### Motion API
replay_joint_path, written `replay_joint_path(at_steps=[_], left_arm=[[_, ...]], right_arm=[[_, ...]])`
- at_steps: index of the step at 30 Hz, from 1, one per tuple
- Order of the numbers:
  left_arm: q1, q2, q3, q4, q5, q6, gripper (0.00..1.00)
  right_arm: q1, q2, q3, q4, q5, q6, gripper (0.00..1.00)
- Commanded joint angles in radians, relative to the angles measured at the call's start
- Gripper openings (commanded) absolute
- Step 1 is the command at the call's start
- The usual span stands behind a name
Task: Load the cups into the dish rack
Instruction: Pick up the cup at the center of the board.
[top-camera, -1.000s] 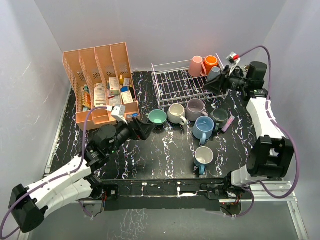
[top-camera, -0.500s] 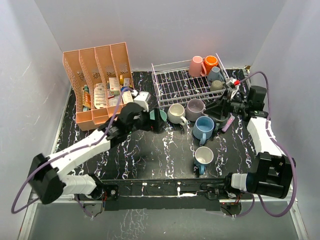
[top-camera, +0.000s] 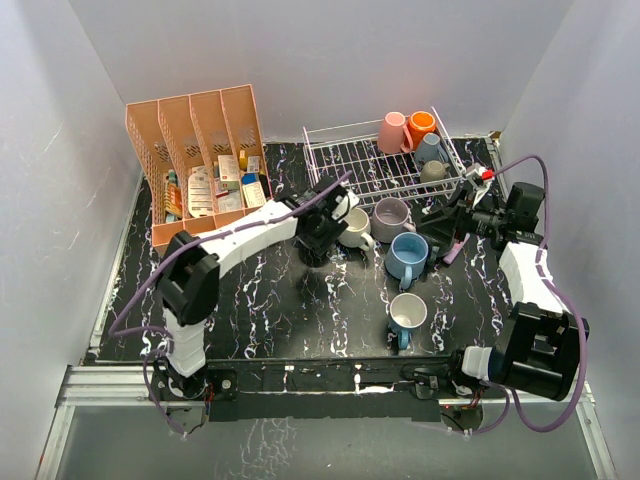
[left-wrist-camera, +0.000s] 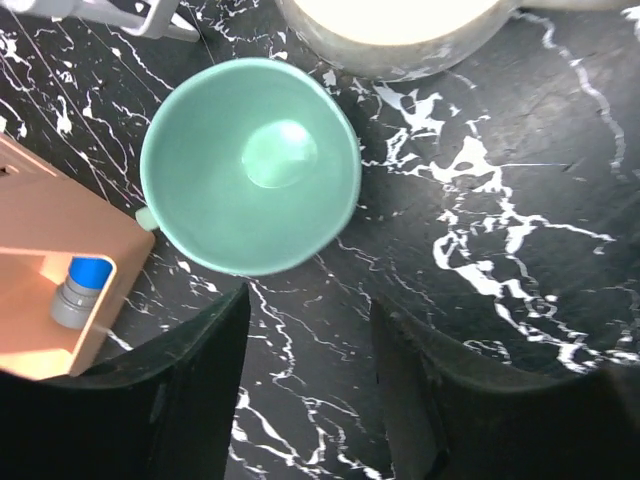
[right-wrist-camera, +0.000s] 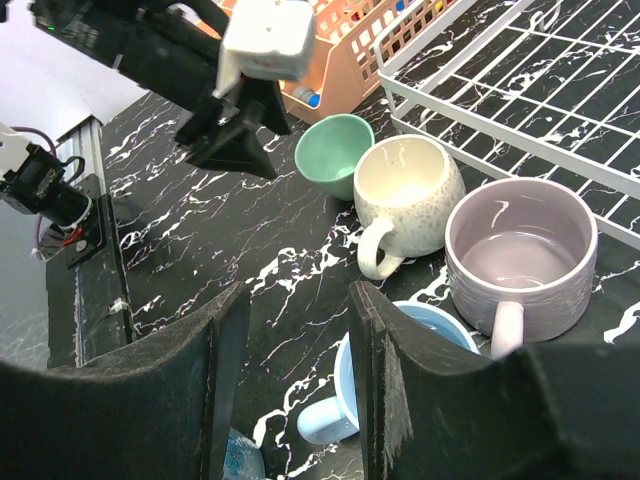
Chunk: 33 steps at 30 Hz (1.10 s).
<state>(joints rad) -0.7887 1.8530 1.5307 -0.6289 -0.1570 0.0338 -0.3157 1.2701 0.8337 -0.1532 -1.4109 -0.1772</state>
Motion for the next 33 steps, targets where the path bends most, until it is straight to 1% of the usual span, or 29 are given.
replay_joint_path(at_steps=[1,5,11,19,24,33], left_arm=[[0.003,0.075,0.13,-0.183,-0.036,0.155,0.47],[0.004,0.137,0.204,-0.208,-0.004,0.193,0.46],[0.004,0.178,0.247,-0.185,0.04,0.227,0.47],[0.003,0.23,0.262,-0.156,0.052,0.236,0.45],[0.003,0.246,0.268,-0.145,0.073,0.235,0.39],[0.004,0.263,0.245,-0.123,0.085,0.226,0.35]], right_arm=[[-0.003,-0.008,-0.003,0.055,-0.004,-0.004,0.47],[-0.003,-0.007,-0.005,0.057,0.001,-0.003,0.47],[-0.003,-0.008,-0.007,0.058,0.008,-0.004,0.47],[-0.003,-0.015,-0.011,0.058,0.013,-0.005,0.48],[-0.003,-0.014,-0.012,0.058,0.014,-0.005,0.48],[-0.003,-0.014,-0.012,0.058,0.015,-0.007,0.48]])
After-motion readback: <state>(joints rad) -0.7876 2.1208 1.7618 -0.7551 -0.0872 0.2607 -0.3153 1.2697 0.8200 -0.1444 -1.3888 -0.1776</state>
